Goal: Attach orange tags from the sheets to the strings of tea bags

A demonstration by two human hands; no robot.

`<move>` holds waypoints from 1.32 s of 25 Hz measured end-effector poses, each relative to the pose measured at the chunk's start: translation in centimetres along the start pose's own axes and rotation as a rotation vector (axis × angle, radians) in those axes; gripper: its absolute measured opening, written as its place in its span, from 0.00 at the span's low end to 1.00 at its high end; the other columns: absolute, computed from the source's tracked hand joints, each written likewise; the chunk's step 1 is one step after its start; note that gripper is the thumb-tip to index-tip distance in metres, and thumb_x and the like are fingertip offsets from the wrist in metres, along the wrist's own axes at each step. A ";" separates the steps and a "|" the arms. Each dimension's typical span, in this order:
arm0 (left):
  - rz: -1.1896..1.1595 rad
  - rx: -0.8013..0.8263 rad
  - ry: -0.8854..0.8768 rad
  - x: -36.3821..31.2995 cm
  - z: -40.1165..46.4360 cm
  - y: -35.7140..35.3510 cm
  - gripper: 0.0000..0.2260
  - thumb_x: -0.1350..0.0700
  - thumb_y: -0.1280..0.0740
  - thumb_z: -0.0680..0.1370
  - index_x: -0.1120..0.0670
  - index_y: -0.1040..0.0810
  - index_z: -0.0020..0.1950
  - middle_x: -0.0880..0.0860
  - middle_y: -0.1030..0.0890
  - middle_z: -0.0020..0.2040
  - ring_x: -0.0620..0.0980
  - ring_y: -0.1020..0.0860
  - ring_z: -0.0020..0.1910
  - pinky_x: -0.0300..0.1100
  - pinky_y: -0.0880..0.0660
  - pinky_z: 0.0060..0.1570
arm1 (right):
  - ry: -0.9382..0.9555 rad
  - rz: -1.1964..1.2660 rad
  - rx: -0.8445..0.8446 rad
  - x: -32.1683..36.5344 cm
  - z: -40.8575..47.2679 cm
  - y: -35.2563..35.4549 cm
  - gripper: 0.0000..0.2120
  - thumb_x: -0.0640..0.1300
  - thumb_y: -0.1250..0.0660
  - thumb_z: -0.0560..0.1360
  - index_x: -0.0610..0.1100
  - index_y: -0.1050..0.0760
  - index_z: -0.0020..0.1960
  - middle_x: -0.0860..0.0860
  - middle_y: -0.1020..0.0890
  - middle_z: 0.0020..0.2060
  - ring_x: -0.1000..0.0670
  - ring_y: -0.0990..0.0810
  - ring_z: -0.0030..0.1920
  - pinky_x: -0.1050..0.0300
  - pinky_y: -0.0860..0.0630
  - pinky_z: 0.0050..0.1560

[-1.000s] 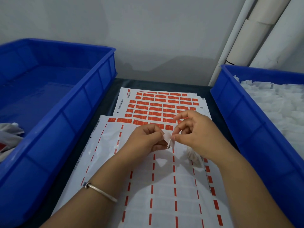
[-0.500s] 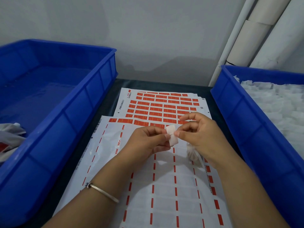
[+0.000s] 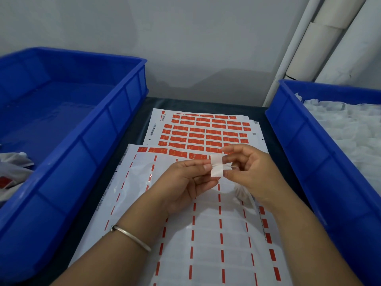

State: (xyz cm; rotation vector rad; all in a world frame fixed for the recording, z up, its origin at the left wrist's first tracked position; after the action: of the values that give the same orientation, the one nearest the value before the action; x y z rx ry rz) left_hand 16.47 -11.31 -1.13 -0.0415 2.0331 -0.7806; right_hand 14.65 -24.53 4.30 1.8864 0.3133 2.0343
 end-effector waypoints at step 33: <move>0.345 -0.029 -0.242 -0.9 -0.2 -1.0 0.08 0.50 0.27 0.63 0.48 0.16 0.40 0.46 0.16 0.45 0.42 0.18 0.45 0.35 0.25 0.42 | -0.122 0.244 -0.130 -0.8 -0.4 -0.6 0.05 0.43 0.28 0.70 0.46 0.21 0.35 0.59 0.17 0.36 0.54 0.19 0.43 0.57 0.23 0.48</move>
State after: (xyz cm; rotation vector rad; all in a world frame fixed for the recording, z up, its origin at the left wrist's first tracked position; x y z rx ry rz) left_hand 16.62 -11.73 0.18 0.1858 1.7591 -0.5023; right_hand 14.35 -24.23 3.27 2.0384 -0.0832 2.0209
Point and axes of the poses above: each hand's wrist, its own z-axis towards the middle knuckle, its own y-axis out of the back of the hand, x = y × z, the point moved 8 cm from there along z, towards the middle knuckle
